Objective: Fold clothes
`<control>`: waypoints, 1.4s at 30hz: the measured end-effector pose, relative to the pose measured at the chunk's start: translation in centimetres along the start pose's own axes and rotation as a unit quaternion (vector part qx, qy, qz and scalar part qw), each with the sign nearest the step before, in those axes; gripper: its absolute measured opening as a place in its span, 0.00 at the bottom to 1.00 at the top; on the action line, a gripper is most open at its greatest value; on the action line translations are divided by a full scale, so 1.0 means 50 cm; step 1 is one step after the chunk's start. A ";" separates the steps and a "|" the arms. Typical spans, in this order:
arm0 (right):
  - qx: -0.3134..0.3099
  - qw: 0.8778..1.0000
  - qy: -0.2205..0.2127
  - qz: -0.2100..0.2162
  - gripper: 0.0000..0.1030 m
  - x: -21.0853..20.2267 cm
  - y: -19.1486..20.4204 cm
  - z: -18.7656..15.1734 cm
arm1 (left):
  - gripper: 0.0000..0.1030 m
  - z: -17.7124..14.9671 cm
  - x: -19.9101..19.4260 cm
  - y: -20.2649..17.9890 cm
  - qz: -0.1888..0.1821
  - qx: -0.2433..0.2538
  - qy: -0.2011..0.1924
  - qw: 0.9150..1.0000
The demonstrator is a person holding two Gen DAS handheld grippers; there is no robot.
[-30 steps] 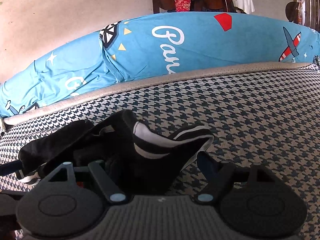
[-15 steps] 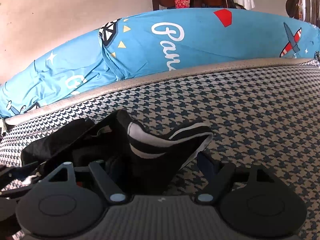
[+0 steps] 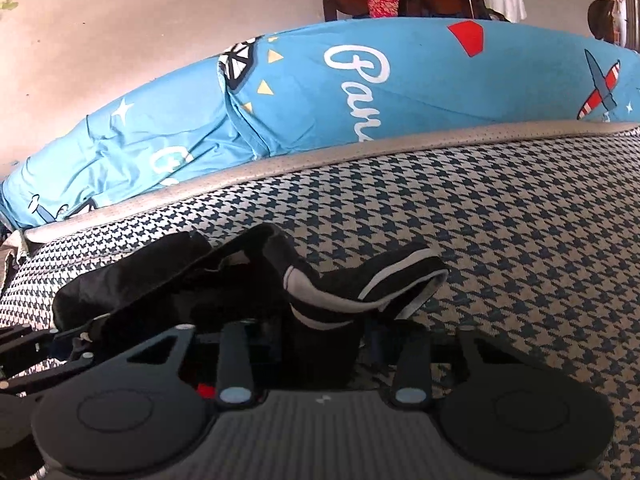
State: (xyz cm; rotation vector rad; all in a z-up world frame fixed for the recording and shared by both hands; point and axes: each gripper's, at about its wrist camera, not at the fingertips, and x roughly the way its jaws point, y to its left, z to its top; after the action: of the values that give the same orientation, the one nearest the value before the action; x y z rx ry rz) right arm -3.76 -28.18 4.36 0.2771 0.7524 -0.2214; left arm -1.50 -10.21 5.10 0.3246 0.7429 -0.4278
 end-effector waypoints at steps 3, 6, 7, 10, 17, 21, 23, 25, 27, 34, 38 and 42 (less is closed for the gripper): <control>0.003 1.000 -0.013 0.010 0.24 -0.008 -0.003 0.002 | 0.19 0.003 -0.011 -0.004 0.000 0.002 -0.006 1.000; 0.009 0.999 -0.025 0.018 0.23 -0.015 -0.009 0.005 | 0.19 0.005 -0.020 -0.010 0.003 0.003 -0.011 1.000; 0.012 0.999 -0.030 0.021 0.23 -0.018 -0.011 0.006 | 0.19 0.005 -0.022 -0.012 0.005 0.003 -0.011 1.000; 0.021 0.998 -0.049 0.038 0.21 -0.033 -0.018 0.012 | 0.17 0.006 -0.034 -0.017 0.005 0.002 -0.014 1.000; 0.029 0.992 -0.104 0.071 0.20 -0.081 -0.019 0.025 | 0.17 0.012 -0.088 -0.041 -0.002 0.003 -0.035 0.999; 0.012 0.988 -0.129 0.085 0.20 -0.112 -0.008 0.024 | 0.17 0.012 -0.118 -0.054 -0.005 0.005 -0.046 0.999; 0.006 0.985 -0.142 0.094 0.20 -0.129 -0.005 0.022 | 0.17 0.011 -0.129 -0.058 -0.006 0.006 -0.048 0.999; 0.006 0.983 -0.150 0.104 0.20 -0.141 -0.007 0.023 | 0.17 0.010 -0.136 -0.062 -0.002 0.006 -0.047 0.999; 0.010 0.982 -0.155 0.112 0.20 -0.152 -0.011 0.024 | 0.17 0.008 -0.142 -0.064 -0.003 0.004 -0.046 0.999; -0.001 0.995 -0.093 0.044 0.20 -0.129 -0.004 0.018 | 0.26 -0.001 -0.140 -0.054 0.004 -0.014 -0.040 0.999; -0.010 0.998 -0.058 -0.017 0.29 -0.093 0.003 0.010 | 0.48 -0.006 -0.126 -0.048 0.018 -0.018 -0.036 0.999; -0.016 0.998 -0.049 -0.045 0.59 -0.081 0.007 0.006 | 0.75 -0.010 -0.121 -0.044 0.034 -0.019 -0.046 0.998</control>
State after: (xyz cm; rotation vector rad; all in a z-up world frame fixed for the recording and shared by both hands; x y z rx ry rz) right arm -6.34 -27.56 7.42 0.2017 0.6702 -0.3053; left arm -6.83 -10.33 8.73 0.2916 0.6476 -0.3615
